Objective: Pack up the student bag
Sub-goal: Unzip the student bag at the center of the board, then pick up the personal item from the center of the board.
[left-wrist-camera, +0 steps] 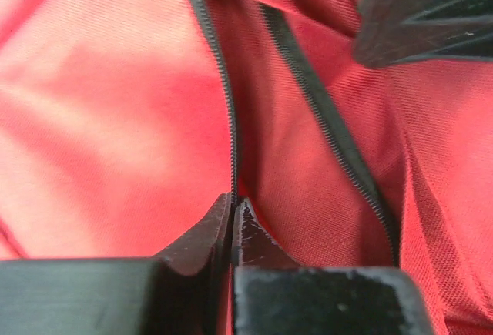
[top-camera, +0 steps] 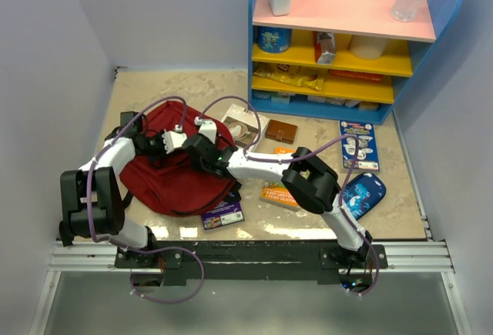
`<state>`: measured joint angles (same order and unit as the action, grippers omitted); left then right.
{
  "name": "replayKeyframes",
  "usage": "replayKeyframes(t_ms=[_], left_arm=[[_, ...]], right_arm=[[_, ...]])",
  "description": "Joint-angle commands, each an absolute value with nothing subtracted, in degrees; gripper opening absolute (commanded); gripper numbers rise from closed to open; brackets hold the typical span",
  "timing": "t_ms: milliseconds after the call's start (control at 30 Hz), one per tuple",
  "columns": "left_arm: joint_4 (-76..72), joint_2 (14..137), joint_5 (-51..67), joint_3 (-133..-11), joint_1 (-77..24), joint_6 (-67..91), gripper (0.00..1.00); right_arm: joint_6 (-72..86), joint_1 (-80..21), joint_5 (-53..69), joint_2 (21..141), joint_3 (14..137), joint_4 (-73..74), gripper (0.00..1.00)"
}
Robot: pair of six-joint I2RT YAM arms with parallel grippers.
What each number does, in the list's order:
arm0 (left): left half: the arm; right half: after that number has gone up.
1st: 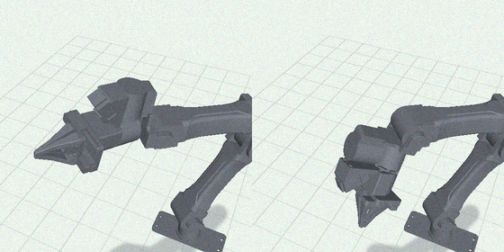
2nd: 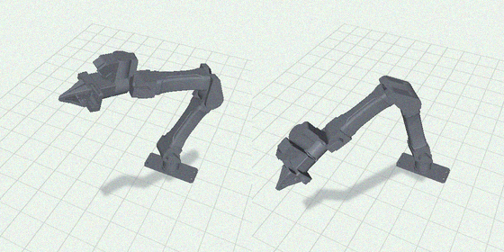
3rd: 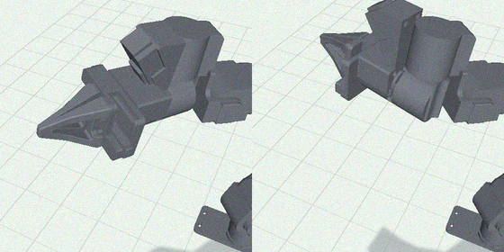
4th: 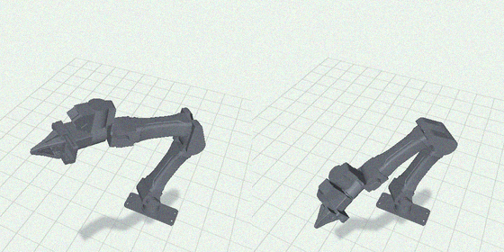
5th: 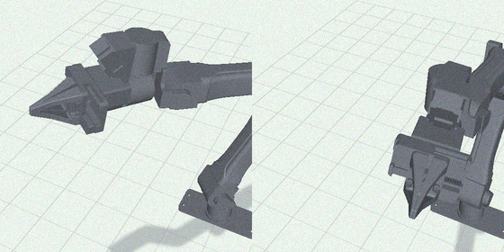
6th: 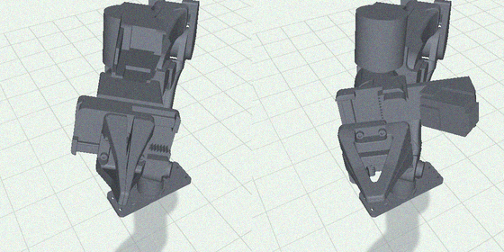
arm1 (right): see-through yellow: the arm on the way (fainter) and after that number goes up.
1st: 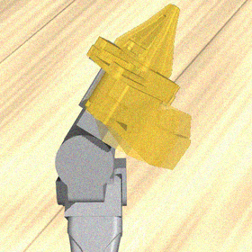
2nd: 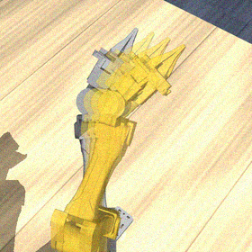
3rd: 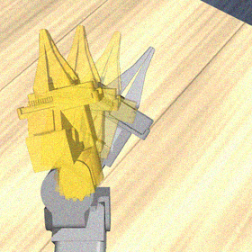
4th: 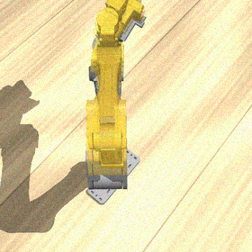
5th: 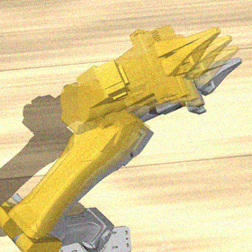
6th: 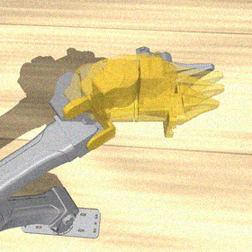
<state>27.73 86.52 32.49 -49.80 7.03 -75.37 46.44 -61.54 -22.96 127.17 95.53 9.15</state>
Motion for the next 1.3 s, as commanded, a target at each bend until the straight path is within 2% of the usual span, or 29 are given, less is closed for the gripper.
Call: replayKeyframes(t_ms=[0, 300, 400, 433, 533, 700, 1000, 1267], left_arm=[[21.4, 82.4, 31.8, -50.9, 6.9, -70.2, 0.0], [20.9, 75.1, 36.2, -52.1, 6.9, -61.5, 0.0], [21.2, 73.0, 38.2, -52.2, 6.9, -59.9, 0.0], [21.4, 73.0, 38.6, -52.6, 6.9, -59.7, 0.0], [21.7, 72.9, 38.2, -53.1, 6.9, -58.9, 0.0], [21.9, 72.0, 37.9, -53.3, 6.9, -57.2, 0.0], [23.6, 71.7, 38.4, -53.9, 6.9, -57.5, 0.0], [24.8, 71.8, 39.2, -53.6, 6.9, -58.4, 0.0]], right_arm=[[46.6, -61.5, -22.7, 124.5, 93.5, 11.4, 0.23], [44.8, -59.8, -22.5, 117.4, 89.0, 6.5, 0.25], [44.7, -57.2, -20.8, 112.0, 85.4, 3.3, 0.33], [44.7, -55.4, -20.0, 110.8, 84.6, 2.5, 0.41], [44.2, -51.7, -18.9, 106.1, 81.7, 1.1, 0.54], [44.7, -40.6, -17.9, 99.5, 73.2, 0.3, 0.67], [42.7, -24.6, -19.1, 98.4, 65.3, 2.3, 0.72], [43.9, -21.7, -18.0, 104.1, 62.9, 0.3, 0.71]])
